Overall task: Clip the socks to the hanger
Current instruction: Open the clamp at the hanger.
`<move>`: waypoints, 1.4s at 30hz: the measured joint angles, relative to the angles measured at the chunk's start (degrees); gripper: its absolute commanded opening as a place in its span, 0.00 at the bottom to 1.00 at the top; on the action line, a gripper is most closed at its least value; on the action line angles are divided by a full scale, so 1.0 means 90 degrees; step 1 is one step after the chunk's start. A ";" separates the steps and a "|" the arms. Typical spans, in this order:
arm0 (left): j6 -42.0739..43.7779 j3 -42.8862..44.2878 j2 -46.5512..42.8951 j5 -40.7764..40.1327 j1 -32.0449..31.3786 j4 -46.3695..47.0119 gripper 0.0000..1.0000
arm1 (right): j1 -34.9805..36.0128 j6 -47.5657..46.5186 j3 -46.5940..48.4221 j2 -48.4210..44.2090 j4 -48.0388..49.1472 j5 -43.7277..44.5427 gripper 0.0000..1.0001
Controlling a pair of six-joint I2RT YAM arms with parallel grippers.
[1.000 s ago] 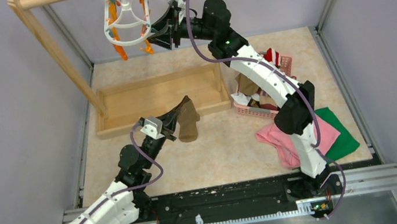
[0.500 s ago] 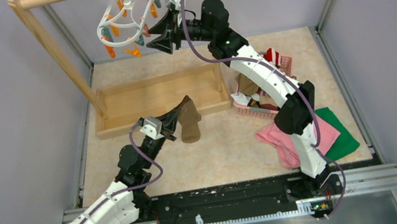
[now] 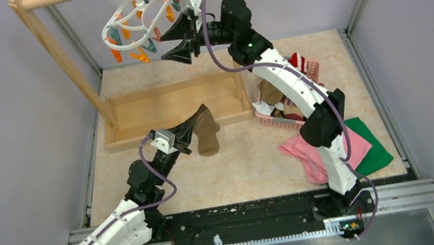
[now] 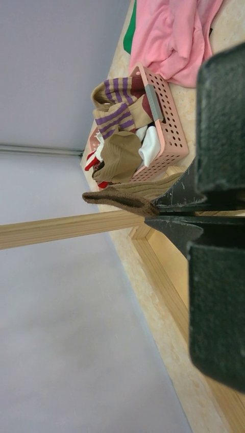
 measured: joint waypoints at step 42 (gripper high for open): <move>0.0010 0.0000 -0.0304 -0.0024 0.0005 -0.0100 0.00 | -0.0005 -0.0041 0.0333 0.0359 0.0527 0.0840 0.56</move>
